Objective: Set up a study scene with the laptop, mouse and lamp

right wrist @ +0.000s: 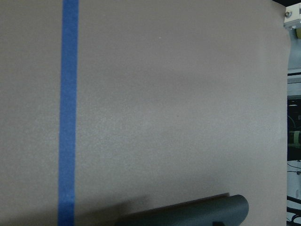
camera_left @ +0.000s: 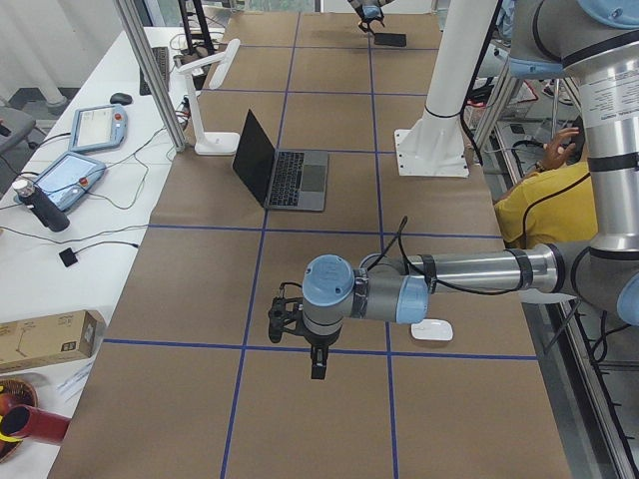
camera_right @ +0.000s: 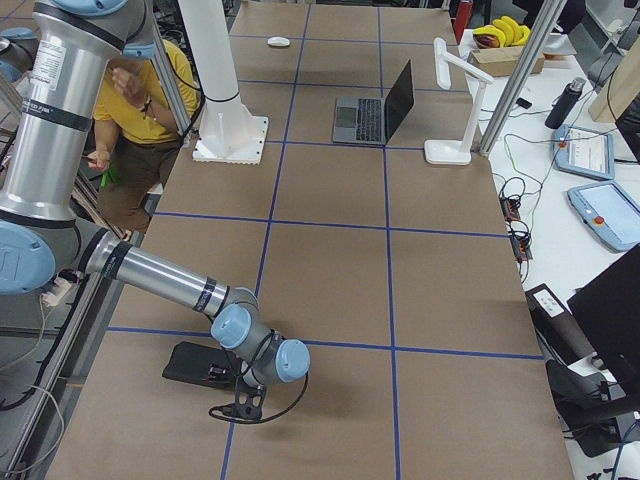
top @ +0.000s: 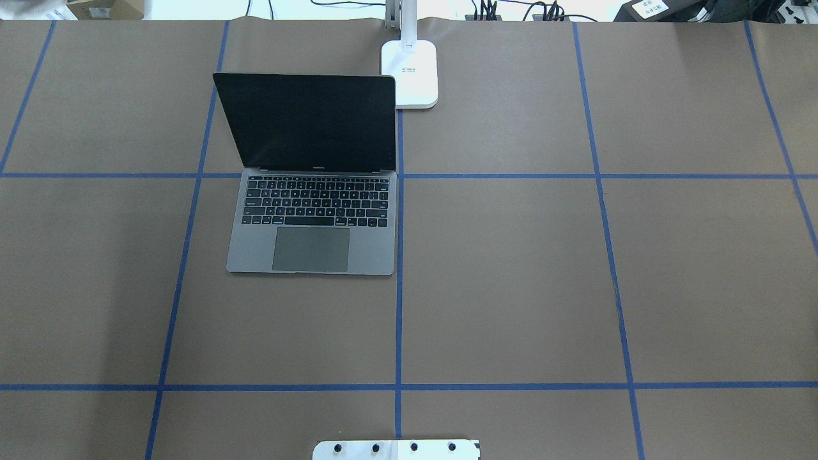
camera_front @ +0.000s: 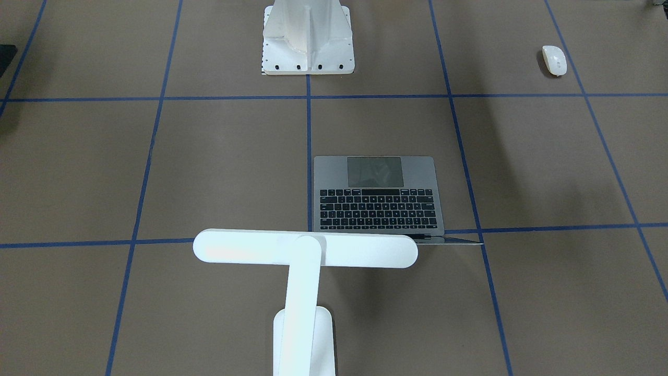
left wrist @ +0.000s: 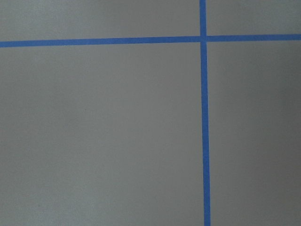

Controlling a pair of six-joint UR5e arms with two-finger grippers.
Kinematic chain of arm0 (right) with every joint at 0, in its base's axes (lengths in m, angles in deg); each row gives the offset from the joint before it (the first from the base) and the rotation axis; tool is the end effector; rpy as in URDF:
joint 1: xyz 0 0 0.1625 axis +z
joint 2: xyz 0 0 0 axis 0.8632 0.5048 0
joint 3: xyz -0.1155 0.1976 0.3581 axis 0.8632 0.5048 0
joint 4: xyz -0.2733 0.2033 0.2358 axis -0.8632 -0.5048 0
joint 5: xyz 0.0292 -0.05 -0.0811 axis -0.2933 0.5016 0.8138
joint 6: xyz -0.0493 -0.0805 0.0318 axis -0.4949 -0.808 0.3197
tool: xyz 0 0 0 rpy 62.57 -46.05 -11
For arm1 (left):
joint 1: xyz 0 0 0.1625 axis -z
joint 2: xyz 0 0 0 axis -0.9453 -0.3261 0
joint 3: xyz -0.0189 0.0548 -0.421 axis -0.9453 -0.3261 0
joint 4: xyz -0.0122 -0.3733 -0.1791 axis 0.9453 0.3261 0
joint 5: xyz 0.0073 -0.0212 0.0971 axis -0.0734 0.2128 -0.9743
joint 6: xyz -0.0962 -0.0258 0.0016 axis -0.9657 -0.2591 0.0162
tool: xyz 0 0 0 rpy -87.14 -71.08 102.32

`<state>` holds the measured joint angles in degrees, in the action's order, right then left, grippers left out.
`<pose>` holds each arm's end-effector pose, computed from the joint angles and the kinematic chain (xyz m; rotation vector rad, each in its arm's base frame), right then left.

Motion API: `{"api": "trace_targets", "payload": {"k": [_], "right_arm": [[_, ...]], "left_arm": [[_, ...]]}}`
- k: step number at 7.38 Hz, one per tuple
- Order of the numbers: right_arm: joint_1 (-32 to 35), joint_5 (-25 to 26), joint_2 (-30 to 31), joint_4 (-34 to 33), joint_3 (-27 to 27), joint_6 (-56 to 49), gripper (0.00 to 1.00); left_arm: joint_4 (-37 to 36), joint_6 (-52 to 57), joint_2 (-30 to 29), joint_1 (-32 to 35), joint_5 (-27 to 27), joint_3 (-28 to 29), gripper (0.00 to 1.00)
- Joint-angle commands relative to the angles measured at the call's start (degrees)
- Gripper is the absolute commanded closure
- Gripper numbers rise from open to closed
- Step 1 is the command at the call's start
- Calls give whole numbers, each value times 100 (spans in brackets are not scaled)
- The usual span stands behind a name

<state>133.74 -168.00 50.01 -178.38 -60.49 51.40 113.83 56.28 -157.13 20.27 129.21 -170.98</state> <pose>-0.0077 -0.2575 0.8624 -1.0801 -0.0688 1.1435 -0.0732 -0.3847 0.6688 0.0784 0.7561 -0.0186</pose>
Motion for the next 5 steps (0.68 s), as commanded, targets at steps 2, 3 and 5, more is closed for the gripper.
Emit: {"api": "trace_targets", "payload": {"k": [2, 3, 5], "right_arm": [[-23, 23, 33, -1, 18, -130, 41], [-32, 85, 59, -1, 18, -209, 45], [-32, 85, 77, 7, 10, -367, 59]], "left_arm": [[0, 0, 0, 0, 0, -7, 0], [0, 0, 0, 0, 0, -15, 0], [0, 0, 0, 0, 0, -33, 0]]}}
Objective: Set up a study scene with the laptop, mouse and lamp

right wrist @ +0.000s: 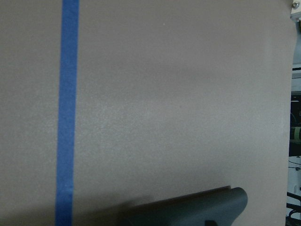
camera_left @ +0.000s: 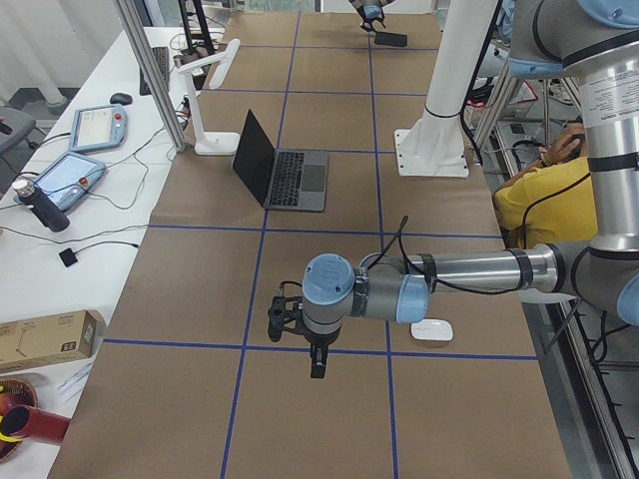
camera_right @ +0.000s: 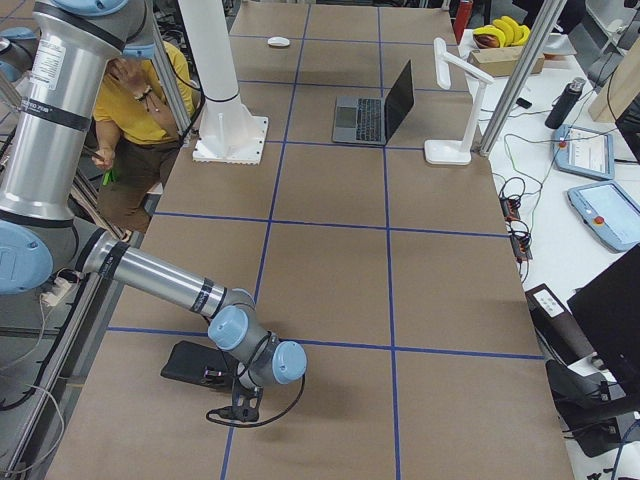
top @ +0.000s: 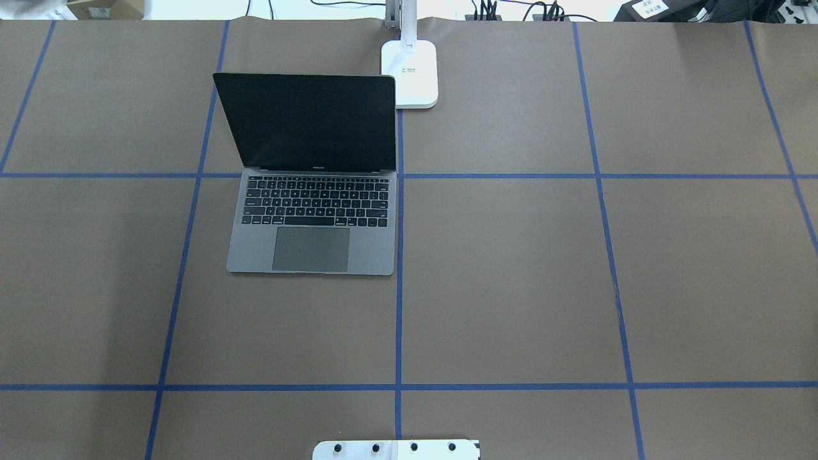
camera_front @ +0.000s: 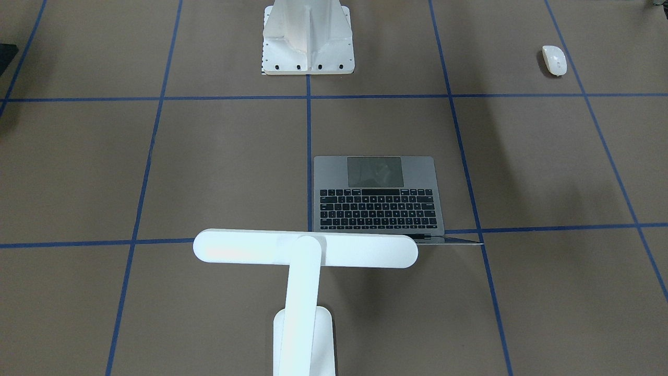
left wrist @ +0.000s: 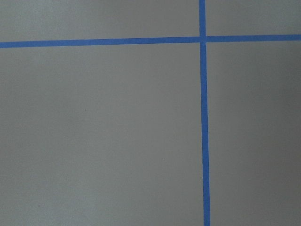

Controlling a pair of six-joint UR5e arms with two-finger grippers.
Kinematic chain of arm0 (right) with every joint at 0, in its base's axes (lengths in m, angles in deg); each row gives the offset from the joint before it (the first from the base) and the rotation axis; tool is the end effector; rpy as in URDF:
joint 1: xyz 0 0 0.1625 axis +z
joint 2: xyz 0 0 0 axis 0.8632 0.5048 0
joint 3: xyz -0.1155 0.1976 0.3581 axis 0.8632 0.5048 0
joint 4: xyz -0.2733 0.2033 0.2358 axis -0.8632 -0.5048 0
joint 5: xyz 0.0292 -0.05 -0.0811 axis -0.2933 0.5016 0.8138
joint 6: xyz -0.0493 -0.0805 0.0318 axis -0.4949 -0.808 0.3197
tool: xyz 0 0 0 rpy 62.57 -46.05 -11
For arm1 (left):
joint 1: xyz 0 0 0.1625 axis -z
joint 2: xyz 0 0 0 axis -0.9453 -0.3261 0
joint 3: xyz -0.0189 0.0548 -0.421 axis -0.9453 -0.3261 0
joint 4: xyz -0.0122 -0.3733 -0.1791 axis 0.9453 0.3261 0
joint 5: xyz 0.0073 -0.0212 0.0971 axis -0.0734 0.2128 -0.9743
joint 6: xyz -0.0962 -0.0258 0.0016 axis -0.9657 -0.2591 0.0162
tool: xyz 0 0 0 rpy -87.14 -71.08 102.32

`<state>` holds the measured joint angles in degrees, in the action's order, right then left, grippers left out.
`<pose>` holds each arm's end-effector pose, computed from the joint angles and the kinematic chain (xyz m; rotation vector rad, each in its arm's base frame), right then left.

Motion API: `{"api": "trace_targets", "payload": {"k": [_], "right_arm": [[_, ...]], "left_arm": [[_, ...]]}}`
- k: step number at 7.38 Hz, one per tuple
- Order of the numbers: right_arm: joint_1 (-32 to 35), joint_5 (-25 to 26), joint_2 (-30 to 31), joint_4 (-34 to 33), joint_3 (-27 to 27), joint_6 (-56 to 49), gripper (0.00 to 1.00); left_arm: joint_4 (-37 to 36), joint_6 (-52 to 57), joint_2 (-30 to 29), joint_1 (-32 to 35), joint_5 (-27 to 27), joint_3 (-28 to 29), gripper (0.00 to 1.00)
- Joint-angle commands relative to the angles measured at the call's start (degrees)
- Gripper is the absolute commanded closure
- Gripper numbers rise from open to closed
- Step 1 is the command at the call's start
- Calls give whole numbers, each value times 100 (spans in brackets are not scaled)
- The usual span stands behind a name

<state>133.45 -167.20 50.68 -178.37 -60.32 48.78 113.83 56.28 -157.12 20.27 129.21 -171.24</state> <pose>-0.0054 -0.2484 0.8671 -1.0747 -0.0681 1.0982 -0.0732 -0.3850 0.6666 0.0825 0.7561 -0.0169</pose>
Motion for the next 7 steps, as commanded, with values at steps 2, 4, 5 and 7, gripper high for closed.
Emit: {"api": "trace_targets", "payload": {"k": [2, 4, 5, 7], "right_arm": [[-3, -3, 1, 16, -86, -403, 85], [6, -82, -7, -1, -287, -555, 100], [6, -82, -25, -19, -428, -546, 100], [6, -91, -43, -54, -901, -494, 100]], "left_arm": [[0, 0, 9, 0, 0, -7, 0], [-9, 0, 9, 0, 0, -7, 0], [-9, 0, 9, 0, 0, -7, 0], [-9, -9, 9, 0, 0, -7, 0]]}}
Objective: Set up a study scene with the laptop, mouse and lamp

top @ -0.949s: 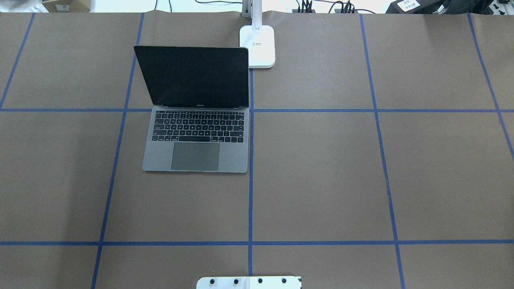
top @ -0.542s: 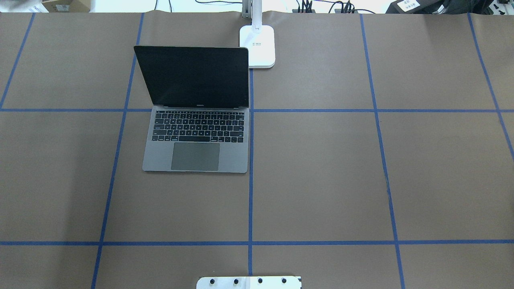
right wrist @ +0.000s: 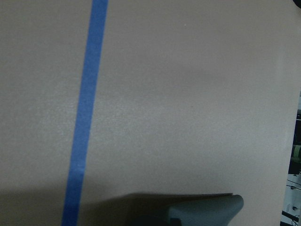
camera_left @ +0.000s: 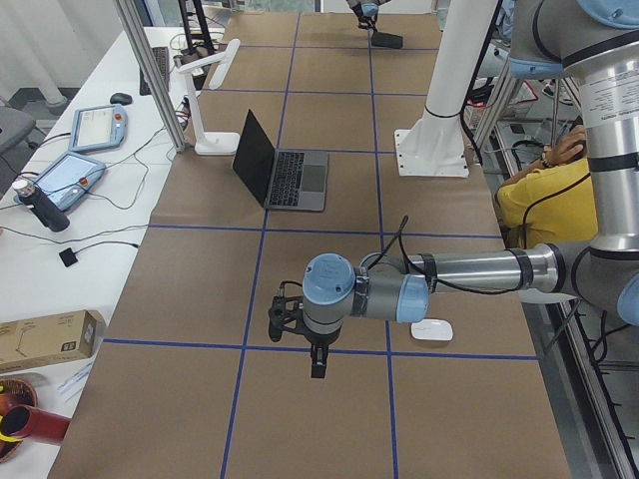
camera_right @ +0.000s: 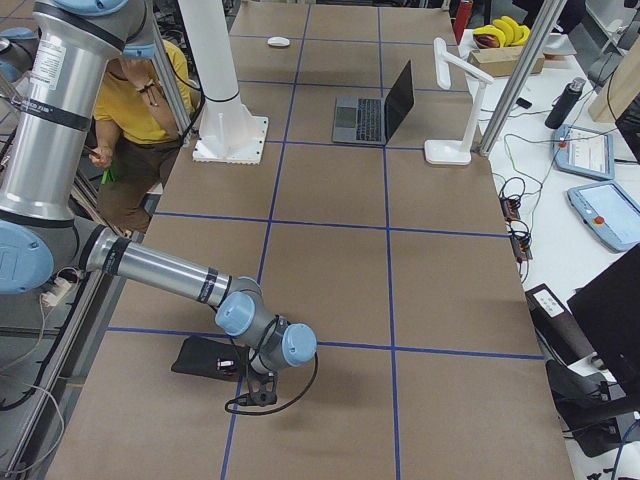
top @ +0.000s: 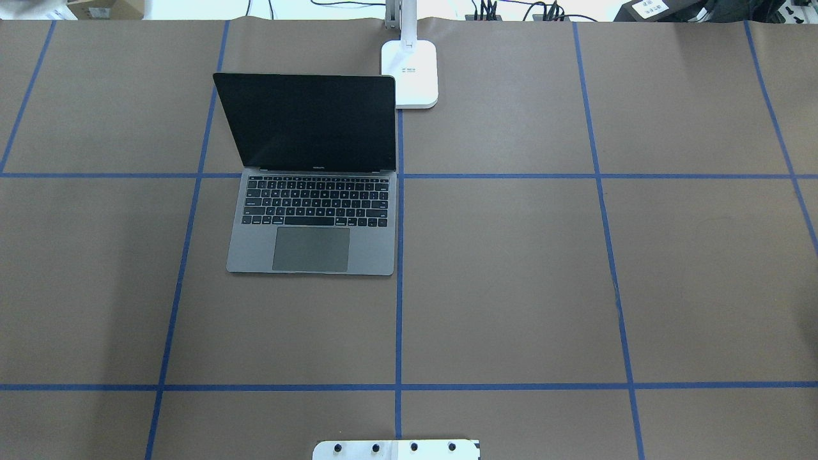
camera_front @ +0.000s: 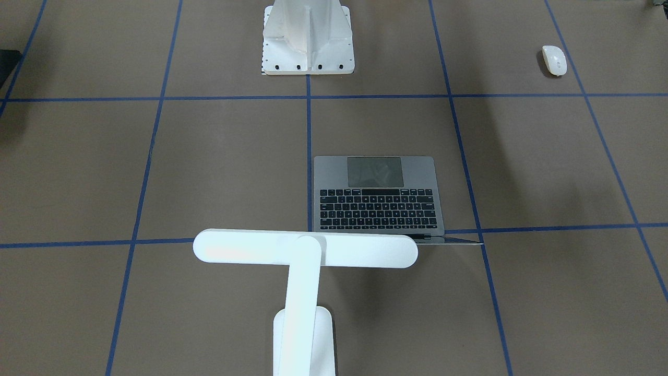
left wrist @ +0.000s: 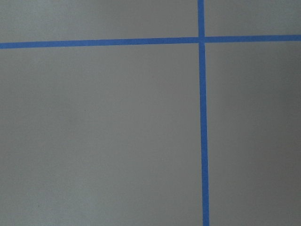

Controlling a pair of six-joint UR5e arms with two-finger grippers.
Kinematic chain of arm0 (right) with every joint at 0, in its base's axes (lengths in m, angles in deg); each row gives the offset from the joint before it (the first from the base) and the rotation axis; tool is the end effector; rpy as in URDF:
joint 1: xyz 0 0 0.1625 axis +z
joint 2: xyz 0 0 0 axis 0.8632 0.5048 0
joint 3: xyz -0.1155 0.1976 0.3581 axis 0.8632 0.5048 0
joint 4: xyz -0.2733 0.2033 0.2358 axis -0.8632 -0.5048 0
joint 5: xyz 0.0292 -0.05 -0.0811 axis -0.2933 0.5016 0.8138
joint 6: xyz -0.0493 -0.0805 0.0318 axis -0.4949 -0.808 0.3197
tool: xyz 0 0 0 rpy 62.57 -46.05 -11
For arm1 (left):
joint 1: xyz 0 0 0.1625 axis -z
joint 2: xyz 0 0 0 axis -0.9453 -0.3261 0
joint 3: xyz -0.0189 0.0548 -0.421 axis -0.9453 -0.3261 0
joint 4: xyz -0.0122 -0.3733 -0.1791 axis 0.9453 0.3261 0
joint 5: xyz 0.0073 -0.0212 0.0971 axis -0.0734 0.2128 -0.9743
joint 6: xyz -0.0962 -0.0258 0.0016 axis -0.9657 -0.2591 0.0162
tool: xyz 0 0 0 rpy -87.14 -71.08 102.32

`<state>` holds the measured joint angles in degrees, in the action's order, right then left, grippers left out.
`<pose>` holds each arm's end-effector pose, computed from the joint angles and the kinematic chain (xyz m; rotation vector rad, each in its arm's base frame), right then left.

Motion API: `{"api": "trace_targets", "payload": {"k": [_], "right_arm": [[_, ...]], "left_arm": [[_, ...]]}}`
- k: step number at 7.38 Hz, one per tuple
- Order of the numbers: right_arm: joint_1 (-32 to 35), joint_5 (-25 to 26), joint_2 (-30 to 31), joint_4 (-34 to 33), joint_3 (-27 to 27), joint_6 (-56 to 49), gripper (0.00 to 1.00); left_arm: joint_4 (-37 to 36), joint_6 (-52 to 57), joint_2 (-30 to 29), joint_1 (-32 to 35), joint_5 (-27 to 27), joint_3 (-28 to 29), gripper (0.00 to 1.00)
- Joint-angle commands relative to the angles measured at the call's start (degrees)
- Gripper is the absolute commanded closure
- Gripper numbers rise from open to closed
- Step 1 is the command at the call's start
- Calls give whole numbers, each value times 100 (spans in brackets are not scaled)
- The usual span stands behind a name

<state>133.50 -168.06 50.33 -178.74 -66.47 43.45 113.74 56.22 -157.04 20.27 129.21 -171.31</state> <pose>-0.0156 -0.2807 0.8232 -0.9917 -0.2046 0.9868 -0.0732 -0.3843 0.6667 0.0804 0.7561 -0.0186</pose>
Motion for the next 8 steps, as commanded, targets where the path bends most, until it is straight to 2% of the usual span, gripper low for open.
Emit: {"api": "trace_targets", "payload": {"k": [1, 3, 6, 8], "right_arm": [[1, -14, -52, -18, -507, 58, 100], [1, -110, -436, -9, -807, 276, 100], [-8, -320, -1411, 26, -887, 1679, 100], [-69, -697, -1764, 53, -904, 2112, 100]], "left_arm": [[0, -3, -9, 0, 9, 0, 0], [-9, -3, 0, 0, 9, 0, 0], [-18, -12, -9, -9, 9, 9, 0], [-36, -12, -9, -9, 9, 18, 0]]}}
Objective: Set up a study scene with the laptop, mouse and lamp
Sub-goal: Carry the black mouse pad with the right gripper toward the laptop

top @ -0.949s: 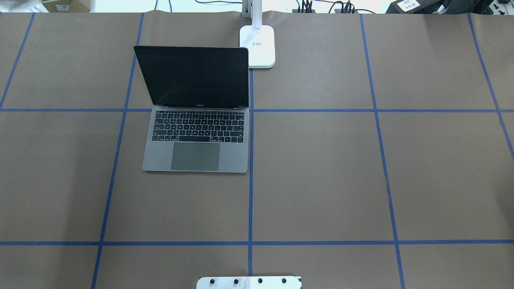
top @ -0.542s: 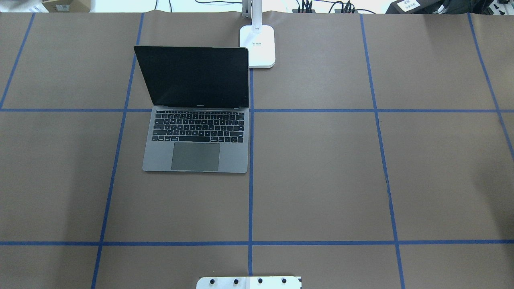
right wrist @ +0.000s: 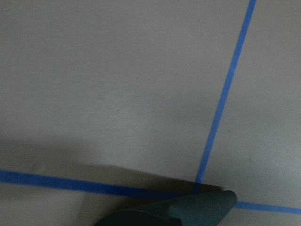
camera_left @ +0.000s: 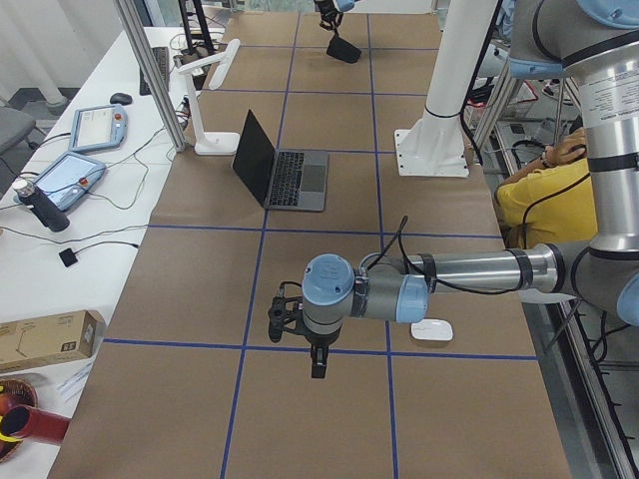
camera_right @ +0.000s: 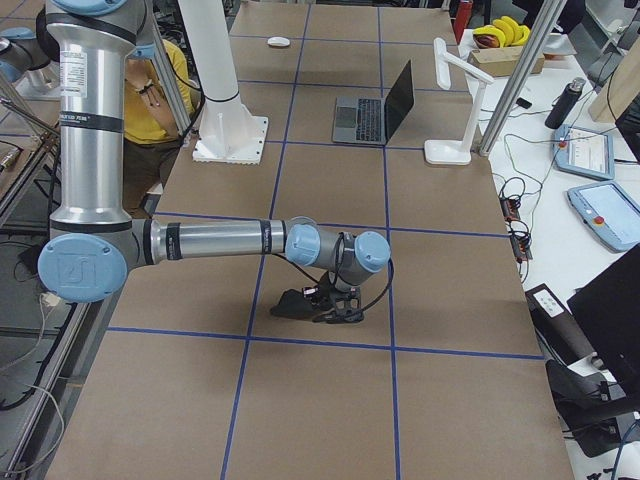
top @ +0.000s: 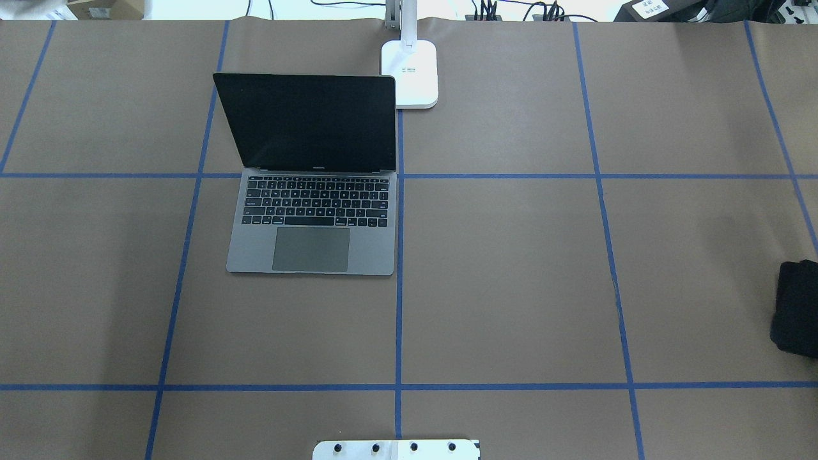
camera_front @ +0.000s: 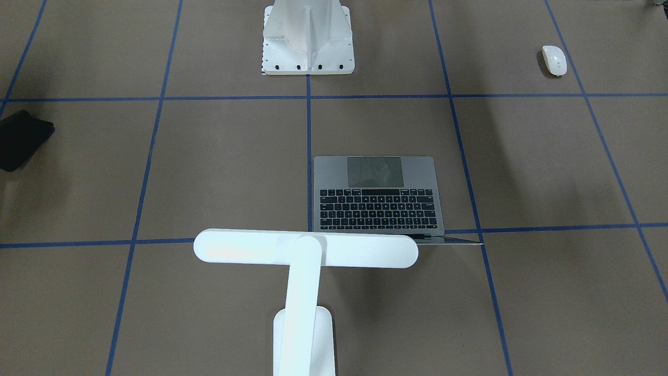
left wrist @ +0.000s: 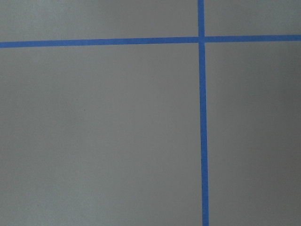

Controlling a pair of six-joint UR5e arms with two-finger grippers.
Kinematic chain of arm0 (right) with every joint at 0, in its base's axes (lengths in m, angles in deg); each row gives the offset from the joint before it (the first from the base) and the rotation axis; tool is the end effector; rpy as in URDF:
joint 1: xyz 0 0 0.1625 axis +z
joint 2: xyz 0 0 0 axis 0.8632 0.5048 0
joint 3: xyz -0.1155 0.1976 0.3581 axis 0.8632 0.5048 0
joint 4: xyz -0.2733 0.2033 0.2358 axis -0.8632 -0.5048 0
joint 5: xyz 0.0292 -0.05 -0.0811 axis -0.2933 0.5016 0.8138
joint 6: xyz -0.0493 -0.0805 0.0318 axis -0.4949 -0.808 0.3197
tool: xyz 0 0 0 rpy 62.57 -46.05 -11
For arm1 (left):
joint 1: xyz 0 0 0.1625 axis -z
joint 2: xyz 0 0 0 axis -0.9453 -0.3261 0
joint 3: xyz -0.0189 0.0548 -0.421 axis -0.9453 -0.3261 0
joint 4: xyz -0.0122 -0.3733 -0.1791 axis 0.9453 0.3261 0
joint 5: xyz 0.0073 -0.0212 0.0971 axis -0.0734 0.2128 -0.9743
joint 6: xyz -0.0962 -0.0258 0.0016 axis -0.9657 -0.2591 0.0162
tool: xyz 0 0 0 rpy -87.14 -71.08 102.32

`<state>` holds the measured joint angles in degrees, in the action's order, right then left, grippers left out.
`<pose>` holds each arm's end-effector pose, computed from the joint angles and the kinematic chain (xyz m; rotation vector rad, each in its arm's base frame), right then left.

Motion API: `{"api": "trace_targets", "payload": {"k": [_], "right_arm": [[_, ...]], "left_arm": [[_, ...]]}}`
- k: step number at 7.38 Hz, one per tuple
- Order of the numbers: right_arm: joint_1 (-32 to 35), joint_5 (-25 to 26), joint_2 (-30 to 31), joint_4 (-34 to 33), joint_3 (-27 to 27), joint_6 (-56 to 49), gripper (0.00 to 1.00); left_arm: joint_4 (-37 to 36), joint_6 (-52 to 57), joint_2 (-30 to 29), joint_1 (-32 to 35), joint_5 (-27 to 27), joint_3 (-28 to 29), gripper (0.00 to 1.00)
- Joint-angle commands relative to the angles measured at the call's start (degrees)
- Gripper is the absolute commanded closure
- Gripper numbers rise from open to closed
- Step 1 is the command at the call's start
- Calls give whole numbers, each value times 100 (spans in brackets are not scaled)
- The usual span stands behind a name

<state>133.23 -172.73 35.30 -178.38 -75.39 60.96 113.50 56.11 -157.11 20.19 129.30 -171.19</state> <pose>-0.0734 -0.4522 0.6508 -0.8233 -0.4432 1.1219 -0.0726 -0.3846 0.6676 0.0743 0.7579 -0.0209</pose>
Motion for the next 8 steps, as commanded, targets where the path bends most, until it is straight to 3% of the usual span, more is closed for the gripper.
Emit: {"api": "trace_targets", "payload": {"k": [1, 4, 8], "right_arm": [[-251, -233, -410, 17, -100, 658, 100], [-901, -224, -1112, 17, -565, 2308, 100], [-1790, -163, -2298, 322, -601, 4127, 100]], "left_arm": [[-11, -1, -1, -1, 0, 14, 0], [-20, -10, -1, -10, 0, 67, 0], [-20, -10, -1, -10, 0, 93, 0]]}}
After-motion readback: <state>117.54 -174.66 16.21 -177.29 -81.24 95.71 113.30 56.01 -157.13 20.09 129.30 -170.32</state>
